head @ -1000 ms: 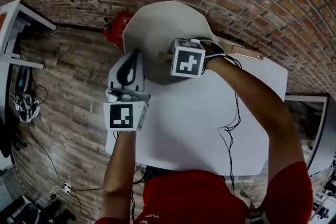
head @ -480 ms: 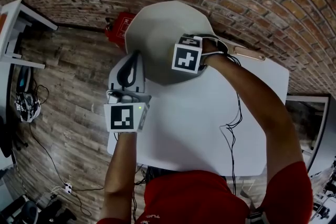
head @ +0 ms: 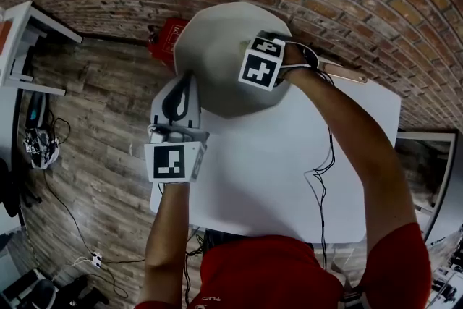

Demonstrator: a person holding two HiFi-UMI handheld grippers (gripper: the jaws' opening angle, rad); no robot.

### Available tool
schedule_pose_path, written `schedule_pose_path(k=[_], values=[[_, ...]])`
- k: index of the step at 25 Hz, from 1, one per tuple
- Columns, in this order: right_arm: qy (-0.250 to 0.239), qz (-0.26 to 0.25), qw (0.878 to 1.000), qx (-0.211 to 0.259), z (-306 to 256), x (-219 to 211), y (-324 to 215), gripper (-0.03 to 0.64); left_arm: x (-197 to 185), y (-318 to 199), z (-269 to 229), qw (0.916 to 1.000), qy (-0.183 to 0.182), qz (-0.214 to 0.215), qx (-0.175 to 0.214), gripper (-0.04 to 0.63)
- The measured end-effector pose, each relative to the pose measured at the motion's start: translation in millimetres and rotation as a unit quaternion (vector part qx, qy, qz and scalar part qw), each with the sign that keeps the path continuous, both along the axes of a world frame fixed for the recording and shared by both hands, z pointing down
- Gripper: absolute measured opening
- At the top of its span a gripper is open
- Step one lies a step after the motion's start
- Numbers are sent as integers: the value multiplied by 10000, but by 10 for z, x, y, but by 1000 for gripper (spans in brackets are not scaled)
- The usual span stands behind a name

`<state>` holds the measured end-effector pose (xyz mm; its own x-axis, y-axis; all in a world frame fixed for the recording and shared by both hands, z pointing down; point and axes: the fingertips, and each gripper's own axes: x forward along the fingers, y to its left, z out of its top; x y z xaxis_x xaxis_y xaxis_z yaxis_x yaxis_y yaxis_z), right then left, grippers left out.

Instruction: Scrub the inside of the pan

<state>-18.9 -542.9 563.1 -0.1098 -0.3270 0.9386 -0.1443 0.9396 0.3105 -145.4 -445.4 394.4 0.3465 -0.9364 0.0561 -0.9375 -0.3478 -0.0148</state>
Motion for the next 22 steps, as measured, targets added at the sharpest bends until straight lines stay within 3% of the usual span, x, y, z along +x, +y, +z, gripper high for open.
schedule_pose_path(k=[5, 10, 15, 18, 22], values=[[-1025, 242, 9930, 528, -454, -199, 90, 87, 60, 67, -72, 10000, 24, 7, 36, 14], [-2160, 491, 9696, 1035, -1053, -278, 295, 87, 188, 173, -203, 9999, -68, 90, -7, 14], [-3642, 897, 9200, 1135, -1675, -200, 695, 87, 317, 354, -393, 9998, 4, 170, 73, 14], [-4411, 846, 8850, 1226, -2020, -159, 984, 87, 421, 446, -535, 9996, 32, 242, 106, 14], [-5080, 621, 8477, 1396, -2372, -92, 1404, 87, 590, 617, -719, 9992, 28, 371, 110, 14]])
